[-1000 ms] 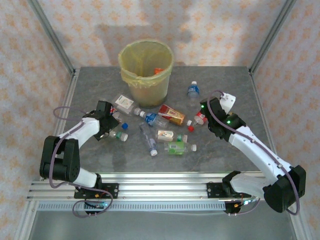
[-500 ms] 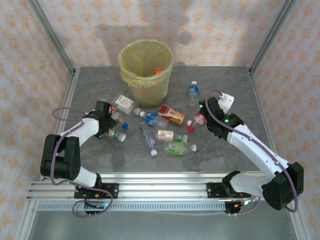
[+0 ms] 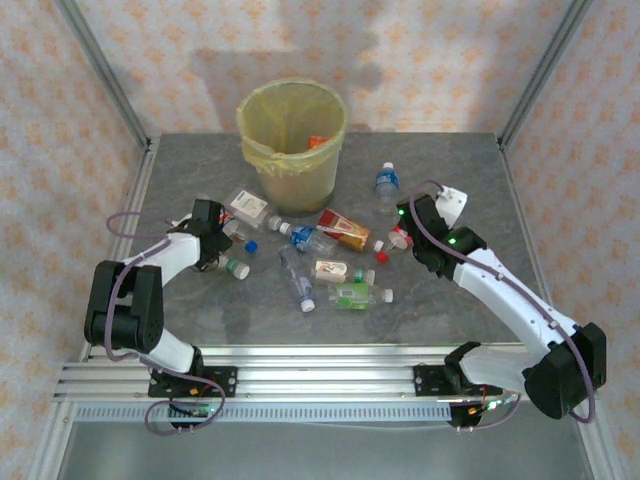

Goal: Put the plastic bottles in the bin

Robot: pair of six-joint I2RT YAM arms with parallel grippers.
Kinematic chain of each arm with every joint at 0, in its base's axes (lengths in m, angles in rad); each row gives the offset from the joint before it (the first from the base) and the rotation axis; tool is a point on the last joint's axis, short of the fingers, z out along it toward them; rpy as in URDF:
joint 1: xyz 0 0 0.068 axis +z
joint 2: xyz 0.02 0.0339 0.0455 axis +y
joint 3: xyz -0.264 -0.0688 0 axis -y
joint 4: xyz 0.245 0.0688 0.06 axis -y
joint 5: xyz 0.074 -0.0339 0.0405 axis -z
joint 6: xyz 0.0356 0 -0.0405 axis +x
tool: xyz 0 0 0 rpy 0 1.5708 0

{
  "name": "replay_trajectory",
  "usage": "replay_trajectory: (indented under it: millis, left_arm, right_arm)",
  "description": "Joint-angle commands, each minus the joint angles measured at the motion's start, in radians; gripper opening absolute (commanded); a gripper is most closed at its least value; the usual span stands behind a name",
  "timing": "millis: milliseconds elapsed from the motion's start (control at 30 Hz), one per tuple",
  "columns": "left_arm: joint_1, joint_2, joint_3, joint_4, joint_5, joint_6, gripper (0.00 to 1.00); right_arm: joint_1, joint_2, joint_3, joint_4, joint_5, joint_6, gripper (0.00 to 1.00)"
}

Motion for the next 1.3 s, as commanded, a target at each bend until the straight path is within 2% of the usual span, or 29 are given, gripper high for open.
replay_trajectory:
  millis: [0, 233, 467, 800, 1033, 1267]
  left_arm:
    - [0.016, 0.066, -0.033, -0.055, 0.011, -0.006, 0.53]
    - [0.018, 0.065, 0.001, -0.073, 0.008, 0.0, 0.32]
    - [0.018, -0.034, 0.063, -0.164, -0.056, 0.034, 0.29]
    - [0.018, -0.284, 0.19, -0.329, -0.178, 0.119, 0.26]
    - [0.018, -0.377, 0.354, -0.399, -0.15, 0.193, 0.26]
    - [0.015, -0.431, 0.479, -0.382, -0.095, 0.219, 0.26]
  right_arm:
    - [-0.007, 0.003, 0.015, -0.034, 0.007, 0.009, 0.99]
    - [-0.007, 0.0, 0.018, -0.046, 0.01, 0.011, 0.99]
    - [-0.007, -0.008, 0.017, -0.051, 0.016, 0.015, 0.99]
    - [-0.007, -0.017, 0.012, -0.046, 0.007, 0.02, 0.99]
    - [-0.007, -0.026, 0.009, -0.044, 0.002, 0.023, 0.99]
    - [-0.007, -0.043, 0.001, -0.046, 0.001, 0.029, 0.99]
